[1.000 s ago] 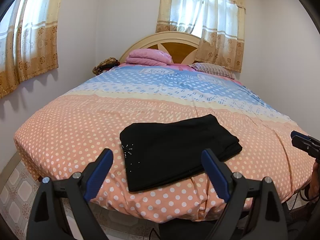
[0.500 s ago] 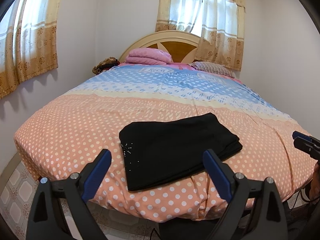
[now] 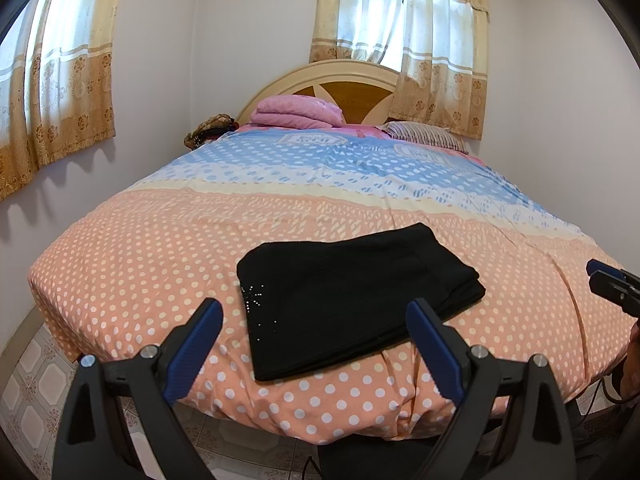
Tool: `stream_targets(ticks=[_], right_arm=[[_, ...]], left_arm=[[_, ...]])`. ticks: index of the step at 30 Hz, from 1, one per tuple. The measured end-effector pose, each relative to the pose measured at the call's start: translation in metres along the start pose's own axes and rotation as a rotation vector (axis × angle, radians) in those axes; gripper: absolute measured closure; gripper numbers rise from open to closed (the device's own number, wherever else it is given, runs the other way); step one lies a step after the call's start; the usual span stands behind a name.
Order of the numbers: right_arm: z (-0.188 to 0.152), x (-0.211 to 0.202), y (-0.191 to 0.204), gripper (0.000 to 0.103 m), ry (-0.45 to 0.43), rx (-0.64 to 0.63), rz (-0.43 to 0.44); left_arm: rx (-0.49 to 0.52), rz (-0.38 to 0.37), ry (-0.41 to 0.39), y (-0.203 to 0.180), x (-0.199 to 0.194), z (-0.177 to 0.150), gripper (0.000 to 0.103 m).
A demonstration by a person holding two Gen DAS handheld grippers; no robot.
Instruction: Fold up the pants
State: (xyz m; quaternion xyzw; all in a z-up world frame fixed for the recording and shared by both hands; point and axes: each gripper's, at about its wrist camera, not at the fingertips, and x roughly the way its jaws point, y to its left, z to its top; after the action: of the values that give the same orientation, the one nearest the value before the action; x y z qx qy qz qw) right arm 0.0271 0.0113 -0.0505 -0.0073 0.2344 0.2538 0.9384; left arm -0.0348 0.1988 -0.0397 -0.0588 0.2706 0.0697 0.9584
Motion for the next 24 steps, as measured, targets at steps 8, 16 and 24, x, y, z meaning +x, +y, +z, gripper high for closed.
stream_targets(ticks=[8, 16, 24], right_arm=[[0.001, -0.001, 0.002, 0.035, -0.009, -0.002, -0.003], [0.001, -0.008, 0.005, 0.035, -0.041, -0.008, -0.011], [0.002, -0.008, 0.008, 0.035, -0.049, -0.022, -0.025]], left_arm=[[0.012, -0.001, 0.006, 0.0, 0.003, -0.002, 0.007], [0.046, 0.031, -0.033, -0.005, -0.002, 0.002, 0.0], [0.037, 0.042, -0.049, -0.005, -0.004, 0.005, 0.0]])
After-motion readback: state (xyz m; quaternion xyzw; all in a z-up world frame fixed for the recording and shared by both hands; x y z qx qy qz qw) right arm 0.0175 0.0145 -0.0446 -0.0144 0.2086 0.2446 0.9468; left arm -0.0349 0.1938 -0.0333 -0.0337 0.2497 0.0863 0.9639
